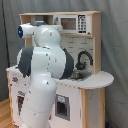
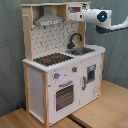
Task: Play with the kitchen
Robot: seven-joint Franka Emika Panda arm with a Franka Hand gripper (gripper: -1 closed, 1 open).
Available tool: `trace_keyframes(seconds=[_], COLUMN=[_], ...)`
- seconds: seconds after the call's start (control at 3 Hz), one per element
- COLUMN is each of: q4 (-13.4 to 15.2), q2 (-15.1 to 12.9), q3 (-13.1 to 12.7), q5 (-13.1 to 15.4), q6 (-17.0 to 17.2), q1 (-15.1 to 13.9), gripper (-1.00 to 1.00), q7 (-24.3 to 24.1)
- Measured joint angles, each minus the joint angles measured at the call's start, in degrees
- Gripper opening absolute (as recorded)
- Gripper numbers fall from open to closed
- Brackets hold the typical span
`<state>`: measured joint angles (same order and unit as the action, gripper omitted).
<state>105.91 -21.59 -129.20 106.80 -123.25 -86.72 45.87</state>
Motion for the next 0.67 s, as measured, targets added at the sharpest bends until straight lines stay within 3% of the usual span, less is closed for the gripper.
trace_keyframes(seconds=[0.33, 0.67], q4=[0.0, -2.0], q2=[0.1, 2.4], q3=[0.0, 2.6], q5=[0.0, -0.1], q6=[0.0, -4.1], q1=[0.0, 0.6], gripper=[1.00, 1.00], q7=[0.0, -0.2])
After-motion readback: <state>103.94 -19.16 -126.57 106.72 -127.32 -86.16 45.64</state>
